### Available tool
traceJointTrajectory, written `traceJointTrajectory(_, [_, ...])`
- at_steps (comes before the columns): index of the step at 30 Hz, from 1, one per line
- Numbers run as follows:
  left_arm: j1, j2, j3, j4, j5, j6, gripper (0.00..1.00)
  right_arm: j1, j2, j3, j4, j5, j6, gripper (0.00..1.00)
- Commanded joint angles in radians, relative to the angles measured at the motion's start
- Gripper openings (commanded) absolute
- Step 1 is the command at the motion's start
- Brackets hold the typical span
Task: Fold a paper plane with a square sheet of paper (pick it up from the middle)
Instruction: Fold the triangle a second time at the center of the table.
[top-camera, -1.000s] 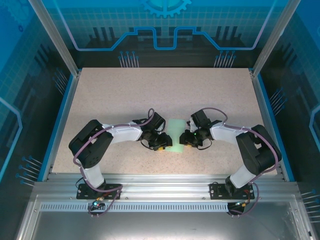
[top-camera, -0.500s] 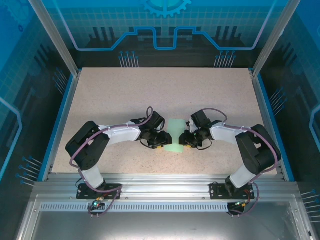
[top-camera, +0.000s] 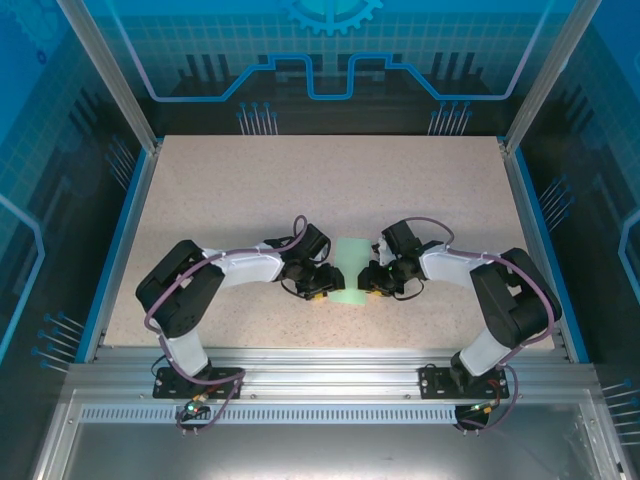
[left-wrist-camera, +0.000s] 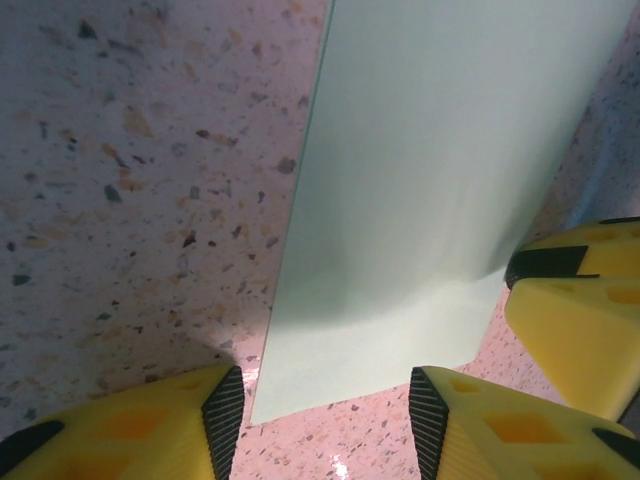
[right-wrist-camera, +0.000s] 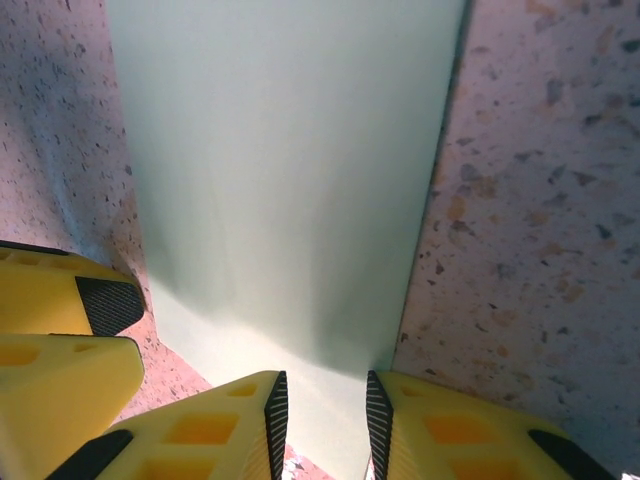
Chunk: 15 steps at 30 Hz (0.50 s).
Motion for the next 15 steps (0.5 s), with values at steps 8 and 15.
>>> traceJointTrajectory(8, [-0.013,0.049,0.024,0.023,0.080,-0.016,0.51,-0.014,0.026,-0.008,0.025,-0.031,0.012,0.30])
traceJointTrajectory(15, [-0.016,0.045,0.027,0.051,0.097,-0.021,0.51,-0.019,0.028,-0.012,0.022,-0.029,0.009,0.29])
